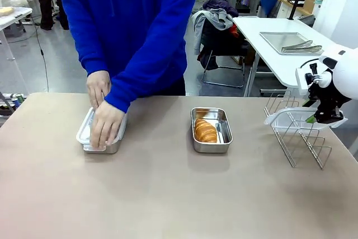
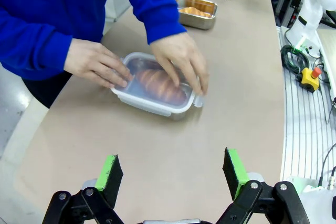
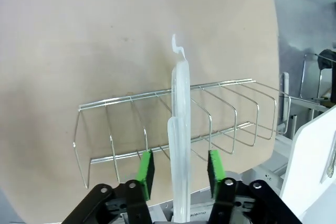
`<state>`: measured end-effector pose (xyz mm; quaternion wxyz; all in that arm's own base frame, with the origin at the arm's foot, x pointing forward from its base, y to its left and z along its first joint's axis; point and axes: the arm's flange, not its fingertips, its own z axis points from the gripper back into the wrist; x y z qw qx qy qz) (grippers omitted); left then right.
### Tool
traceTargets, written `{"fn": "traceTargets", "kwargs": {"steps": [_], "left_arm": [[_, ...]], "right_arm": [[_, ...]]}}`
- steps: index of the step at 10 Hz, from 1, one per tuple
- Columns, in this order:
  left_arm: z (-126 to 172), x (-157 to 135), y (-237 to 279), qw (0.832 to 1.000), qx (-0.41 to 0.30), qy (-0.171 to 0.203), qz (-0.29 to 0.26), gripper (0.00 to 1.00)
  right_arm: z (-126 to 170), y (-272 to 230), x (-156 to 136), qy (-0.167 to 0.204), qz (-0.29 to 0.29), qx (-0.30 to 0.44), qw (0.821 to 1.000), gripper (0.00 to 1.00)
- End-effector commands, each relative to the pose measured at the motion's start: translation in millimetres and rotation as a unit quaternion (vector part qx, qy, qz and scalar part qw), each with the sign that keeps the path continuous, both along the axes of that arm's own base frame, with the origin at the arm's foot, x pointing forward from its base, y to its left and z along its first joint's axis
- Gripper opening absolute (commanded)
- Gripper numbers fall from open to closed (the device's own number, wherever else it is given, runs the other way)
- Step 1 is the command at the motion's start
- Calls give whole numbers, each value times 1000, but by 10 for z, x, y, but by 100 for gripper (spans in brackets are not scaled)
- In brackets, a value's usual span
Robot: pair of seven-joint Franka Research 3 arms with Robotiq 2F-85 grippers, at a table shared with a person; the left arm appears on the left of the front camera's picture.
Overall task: Place the bread in airtight containers.
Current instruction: Pick up one Airtight Container lid and hand it to the human.
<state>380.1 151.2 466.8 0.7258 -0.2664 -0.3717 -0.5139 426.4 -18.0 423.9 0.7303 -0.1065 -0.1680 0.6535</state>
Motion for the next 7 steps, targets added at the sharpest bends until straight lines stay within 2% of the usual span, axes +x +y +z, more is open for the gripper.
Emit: {"fn": "traceTargets", "kwargs": {"steps": [1, 7], "left_arm": [[-3, -9, 1, 1000, 0, -9, -6, 100], [-3, -9, 1, 1000, 0, -9, -6, 100]], "right_arm": [[-27, 39, -29, -1, -11, -8, 1000, 0], [54, 44, -25, 0, -11, -24, 1000, 0]]}}
